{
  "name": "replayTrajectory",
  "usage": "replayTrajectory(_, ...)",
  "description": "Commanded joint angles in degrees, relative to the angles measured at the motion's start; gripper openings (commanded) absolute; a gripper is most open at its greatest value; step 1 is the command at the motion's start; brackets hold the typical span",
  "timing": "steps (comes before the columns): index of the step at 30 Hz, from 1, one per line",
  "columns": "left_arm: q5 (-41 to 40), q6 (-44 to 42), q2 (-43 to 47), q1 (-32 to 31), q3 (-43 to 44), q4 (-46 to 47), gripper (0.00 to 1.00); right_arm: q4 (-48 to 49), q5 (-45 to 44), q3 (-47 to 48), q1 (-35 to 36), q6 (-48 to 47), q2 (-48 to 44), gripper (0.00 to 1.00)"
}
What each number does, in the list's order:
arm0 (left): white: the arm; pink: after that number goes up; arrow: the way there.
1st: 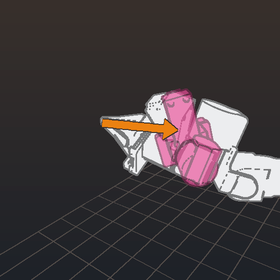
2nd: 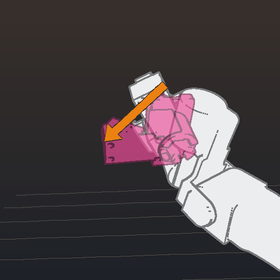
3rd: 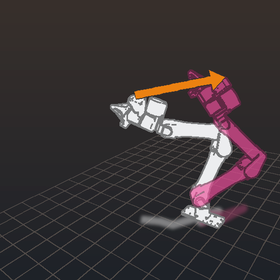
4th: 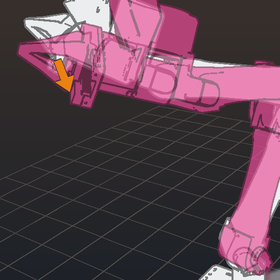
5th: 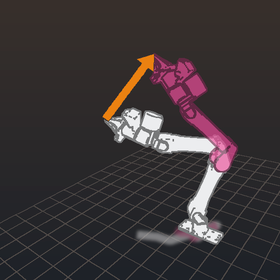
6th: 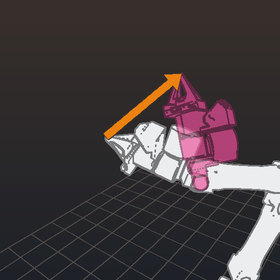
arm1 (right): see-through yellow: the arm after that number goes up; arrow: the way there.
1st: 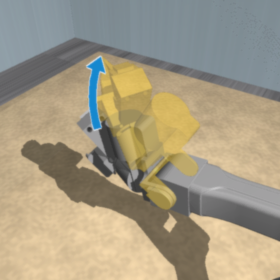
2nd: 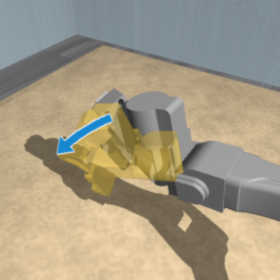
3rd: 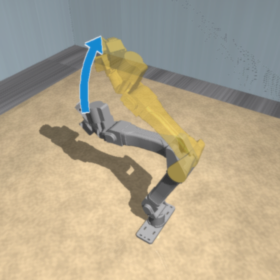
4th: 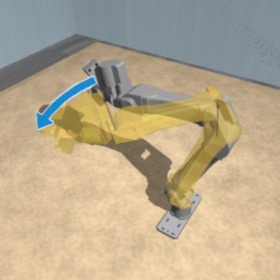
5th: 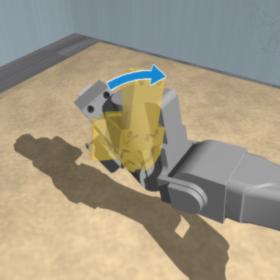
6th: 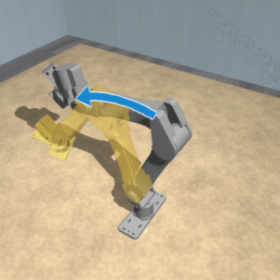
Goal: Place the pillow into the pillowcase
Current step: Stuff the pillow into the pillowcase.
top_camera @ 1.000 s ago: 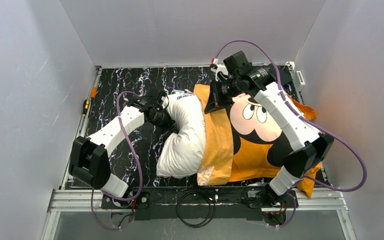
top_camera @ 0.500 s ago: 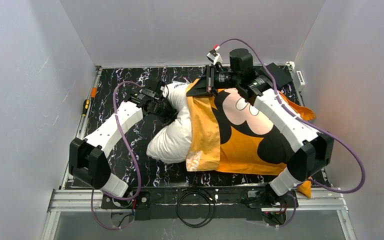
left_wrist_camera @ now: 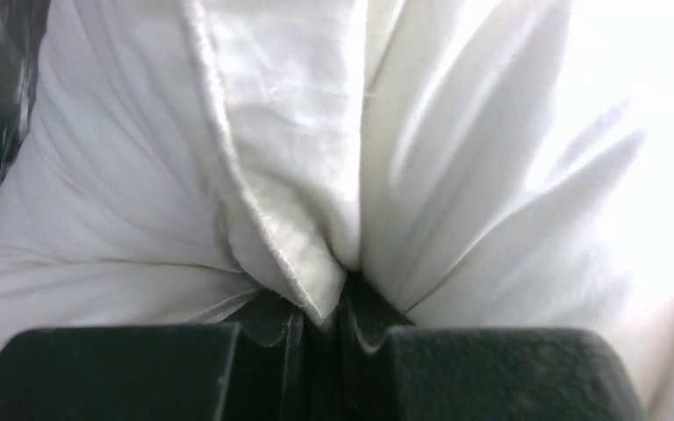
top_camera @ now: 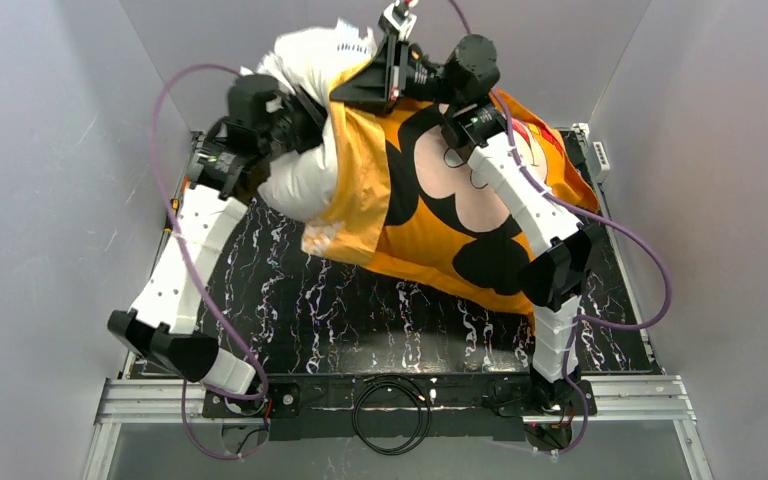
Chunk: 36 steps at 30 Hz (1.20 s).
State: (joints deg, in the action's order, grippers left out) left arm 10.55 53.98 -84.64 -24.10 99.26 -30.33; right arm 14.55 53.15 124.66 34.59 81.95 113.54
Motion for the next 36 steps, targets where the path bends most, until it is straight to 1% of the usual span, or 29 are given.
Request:
replayTrajectory(1,10.94,-7.34,7.71,-6.17,16.92,8.49,0.00,20.56,-6.02,10.18,6.57,11.24,2.51,0.01)
replayTrajectory(7,12.24,-9.41,4.13,-6.27,30.89,7.80,0.00,15.32,-6.50,8.26,6.67,9.41,2.05,0.01)
replayTrajectory(10,13.21,-9.99,1.88,-6.47,35.68,7.83,0.00,14.46,-5.84,4.45,6.72,9.54,1.23,0.01)
replayTrajectory(13,13.97,-11.52,1.26,-6.73,36.53,7.83,0.00,12.93,-5.54,-0.01,6.70,8.44,-0.11,0.01)
replayTrajectory(17,13.66,-13.61,0.97,-7.45,37.14,7.74,0.00,6.60,-5.26,-5.30,6.55,3.74,-2.34,0.01)
replayTrajectory(20,14.11,-14.95,-0.15,-8.73,37.56,7.43,0.00,3.96,-5.82,-10.05,6.34,1.10,-4.24,0.01)
replayTrajectory(23,17.41,-15.12,-2.41,-10.93,37.27,6.16,0.00,-0.18,-6.39,-15.81,5.08,-3.09,-7.89,0.01)
replayTrajectory(25,18.81,-16.06,-3.36,-12.64,34.75,3.59,0.00,-5.93,-7.56,-20.69,3.47,-7.91,-11.76,0.01)
replayTrajectory(26,18.50,-17.22,-3.00,-13.54,31.83,1.91,0.00,-6.65,-7.71,-24.08,2.30,-9.03,-13.87,0.01)
replayTrajectory(28,15.83,-17.84,-0.96,-14.25,23.52,-1.36,0.00,-4.98,-7.39,-32.14,-0.59,-9.68,-18.58,0.01)
replayTrajectory(29,13.99,-16.67,0.48,-14.36,17.97,-2.01,0.00,-3.28,-6.99,-37.89,-2.03,-9.66,-21.15,0.01)
replayTrajectory(31,7.59,-13.89,3.71,-14.30,8.47,-4.05,0.00,-0.77,-5.71,-45.17,-4.76,-9.81,-25.84,0.01)
replayTrajectory(32,2.51,-11.53,4.94,-14.19,3.25,-5.90,0.00,0.28,-4.44,-48.28,-6.04,-10.17,-28.15,0.01)
replayTrajectory(34,-4.20,-8.68,5.78,-14.12,-0.73,-11.71,0.00,3.22,-1.82,-53.02,-8.27,-10.71,-32.19,0.01)
replayTrajectory(36,-9.07,-6.15,4.39,-14.01,-1.91,-19.11,0.00,4.47,0.15,-56.06,-9.98,-12.19,-35.88,0.01)
